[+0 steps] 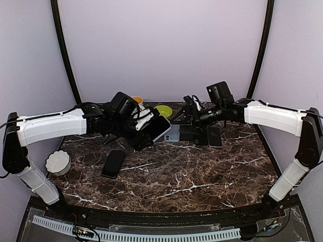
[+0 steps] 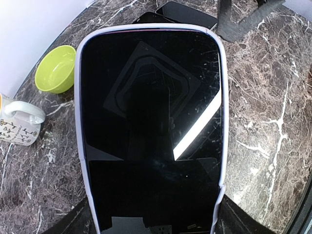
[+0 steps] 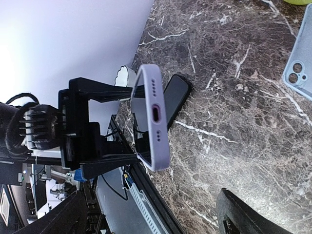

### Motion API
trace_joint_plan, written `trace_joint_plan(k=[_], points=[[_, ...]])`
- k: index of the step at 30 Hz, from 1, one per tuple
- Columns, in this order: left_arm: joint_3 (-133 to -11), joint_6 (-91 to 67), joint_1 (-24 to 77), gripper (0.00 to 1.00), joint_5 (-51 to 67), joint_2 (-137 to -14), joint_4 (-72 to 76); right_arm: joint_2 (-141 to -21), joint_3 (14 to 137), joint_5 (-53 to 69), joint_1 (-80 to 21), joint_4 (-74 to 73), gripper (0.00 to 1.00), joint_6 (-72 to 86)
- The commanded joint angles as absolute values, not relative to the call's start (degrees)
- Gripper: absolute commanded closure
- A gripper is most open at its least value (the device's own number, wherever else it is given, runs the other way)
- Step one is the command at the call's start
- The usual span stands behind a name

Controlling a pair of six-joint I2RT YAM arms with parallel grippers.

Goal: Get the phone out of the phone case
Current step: Pass from the left arm to the right

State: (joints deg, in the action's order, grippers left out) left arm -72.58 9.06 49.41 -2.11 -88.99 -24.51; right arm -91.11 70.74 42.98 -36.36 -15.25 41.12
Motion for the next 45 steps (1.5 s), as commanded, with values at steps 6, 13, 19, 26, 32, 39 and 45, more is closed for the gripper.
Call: trace_joint_plan(k=[6, 13, 19, 26, 32, 39, 45], points=[[-71.4, 9.8, 49.7, 0.47, 2.9, -84.9, -20.0, -94.8, 75.3, 45.5, -38.0, -11.4, 0.17, 43.8], [-70.9, 9.7, 49.7, 0.48, 3.9, -84.2, -19.6, -97.1, 76.2, 46.7, -39.4, -9.2, 0.3, 45.4], [-70.7, 9.7, 49.7, 0.48, 4.7, -84.3, -19.7, -97.7, 75.5, 47.6, -40.1, -6.4, 0.44, 47.6], [-70.6, 9.9, 50.0, 0.49, 5.0, -84.5, -19.6, -97.8, 74.2, 48.6, -40.4, -2.4, 0.58, 50.1], [-70.5, 10.1, 50.4, 0.5, 4.8, -84.6, -19.6, -97.7, 74.4, 49.3, -40.4, -3.2, 0.63, 49.7], [-70.0, 10.6, 50.9, 0.5, 4.5, -84.5, -19.4, -98.6, 74.4, 50.2, -40.5, -3.4, 0.7, 49.2], [-69.5, 11.1, 51.3, 0.51, 3.5, -84.2, -19.1, -99.2, 75.3, 50.7, -40.5, -5.2, 0.85, 47.6]])
